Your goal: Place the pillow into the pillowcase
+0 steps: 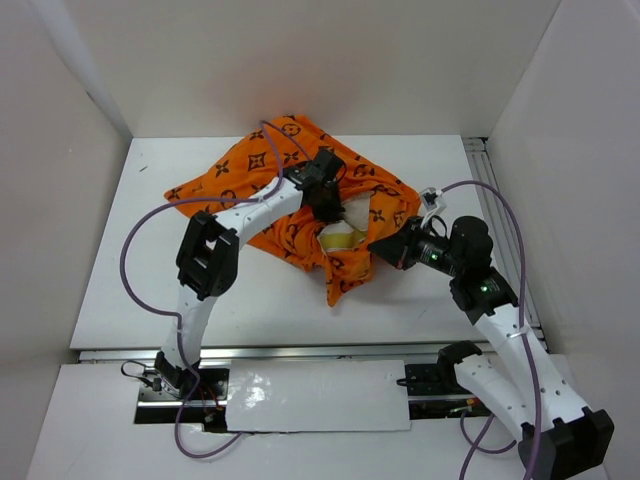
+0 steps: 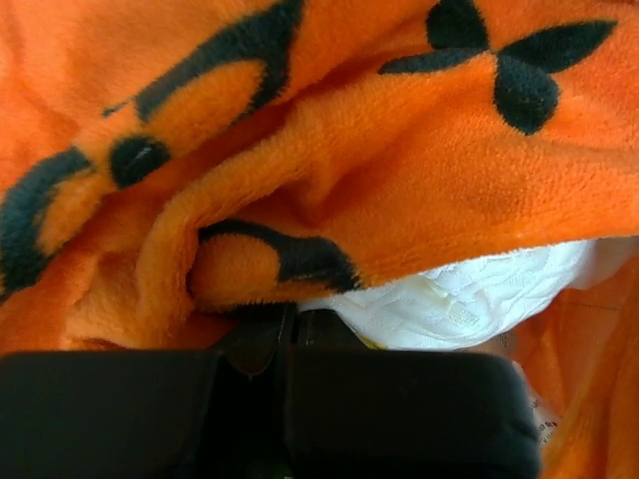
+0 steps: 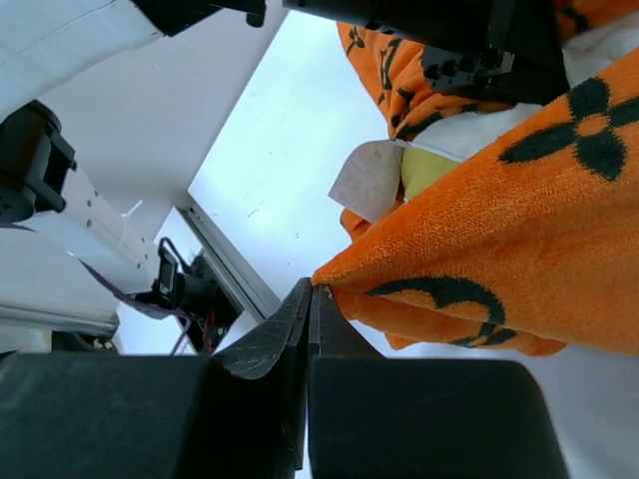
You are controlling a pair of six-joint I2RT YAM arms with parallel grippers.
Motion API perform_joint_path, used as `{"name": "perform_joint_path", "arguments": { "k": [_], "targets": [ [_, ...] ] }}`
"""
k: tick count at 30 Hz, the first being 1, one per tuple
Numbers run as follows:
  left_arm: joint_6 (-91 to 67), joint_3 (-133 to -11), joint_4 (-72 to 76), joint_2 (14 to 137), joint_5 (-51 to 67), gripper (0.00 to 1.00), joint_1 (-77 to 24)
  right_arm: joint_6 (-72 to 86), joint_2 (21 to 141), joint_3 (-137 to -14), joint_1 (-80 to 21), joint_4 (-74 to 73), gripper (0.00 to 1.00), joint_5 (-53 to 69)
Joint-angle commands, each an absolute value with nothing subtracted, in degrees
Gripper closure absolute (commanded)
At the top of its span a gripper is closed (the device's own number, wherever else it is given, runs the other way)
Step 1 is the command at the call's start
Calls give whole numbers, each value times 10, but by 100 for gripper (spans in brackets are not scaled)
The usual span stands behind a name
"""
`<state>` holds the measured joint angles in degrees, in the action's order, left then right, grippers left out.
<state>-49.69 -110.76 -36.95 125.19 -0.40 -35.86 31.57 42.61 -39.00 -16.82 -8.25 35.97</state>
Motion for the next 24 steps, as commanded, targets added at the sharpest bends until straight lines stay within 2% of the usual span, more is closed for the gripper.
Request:
{"name": "perform_joint_path", "arguments": {
  "k": [1, 4, 5, 7, 9, 10, 11, 12, 14, 18, 19, 24],
  "targets": [
    [-482, -1081, -315, 1273, -42, 100, -354, 316, 393, -433, -173, -10, 100, 447],
    [-454, -1053, -309, 1224, -28, 98, -373, 309, 409, -421, -168, -33, 100, 395],
    [-438, -1027, -300, 1206, -22, 83, -384, 290, 421, -421, -160, -47, 100, 395],
    [-423, -991, -279, 1139, 5, 62, -389, 275, 426, -427, -146, -66, 100, 395],
    [-387, -933, -238, 1094, 52, 26, -403, 261, 432, -427, -138, -90, 100, 387],
    [-379, -916, -230, 1071, 52, 13, -403, 256, 432, -427, -132, -96, 100, 387],
    [-370, -891, -230, 1030, 59, 9, -403, 256, 432, -420, -132, -108, 100, 380],
    [-356, -880, -230, 1010, 59, 0, -409, 248, 432, -420, -125, -113, 100, 380],
    [-344, -848, -230, 961, 30, 0, -409, 248, 421, -400, -118, -113, 100, 386],
    [-318, -809, -266, 915, 10, 18, -415, 247, 421, -382, -98, -112, 100, 398],
    [-318, -803, -288, 908, 2, 25, -420, 239, 421, -382, -90, -121, 100, 407],
    [-287, -734, -280, 871, -5, 36, -441, 234, 432, -382, -71, -121, 100, 437]
  ]
}}
